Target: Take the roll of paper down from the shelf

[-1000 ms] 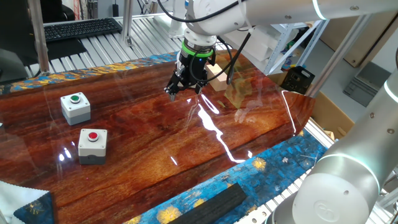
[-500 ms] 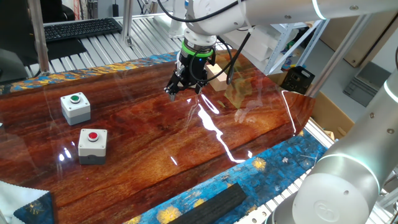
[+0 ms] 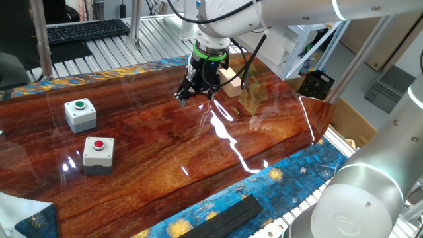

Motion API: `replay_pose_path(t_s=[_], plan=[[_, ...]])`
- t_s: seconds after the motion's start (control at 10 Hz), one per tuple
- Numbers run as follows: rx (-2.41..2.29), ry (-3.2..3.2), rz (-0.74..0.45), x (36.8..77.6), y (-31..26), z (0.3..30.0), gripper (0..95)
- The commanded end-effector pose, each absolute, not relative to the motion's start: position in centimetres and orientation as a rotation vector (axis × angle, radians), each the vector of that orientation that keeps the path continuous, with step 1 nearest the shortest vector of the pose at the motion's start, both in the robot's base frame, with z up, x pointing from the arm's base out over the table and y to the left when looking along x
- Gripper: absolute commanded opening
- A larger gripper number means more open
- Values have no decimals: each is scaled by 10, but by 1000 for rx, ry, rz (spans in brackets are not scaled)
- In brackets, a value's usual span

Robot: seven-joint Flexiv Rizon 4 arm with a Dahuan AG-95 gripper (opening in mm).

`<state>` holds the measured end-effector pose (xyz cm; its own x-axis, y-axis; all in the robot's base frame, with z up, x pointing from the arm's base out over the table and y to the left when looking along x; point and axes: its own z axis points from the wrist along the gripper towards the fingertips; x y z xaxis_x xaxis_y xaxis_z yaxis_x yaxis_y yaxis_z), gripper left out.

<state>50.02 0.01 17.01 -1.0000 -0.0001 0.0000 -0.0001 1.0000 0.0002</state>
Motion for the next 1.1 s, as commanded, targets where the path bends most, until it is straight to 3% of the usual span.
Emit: replay_pose_path(t_s=[0.1, 1.1], plan=[[240, 3191, -54, 500, 0, 170, 0], [238, 3193, -42, 501, -2, 167, 0]])
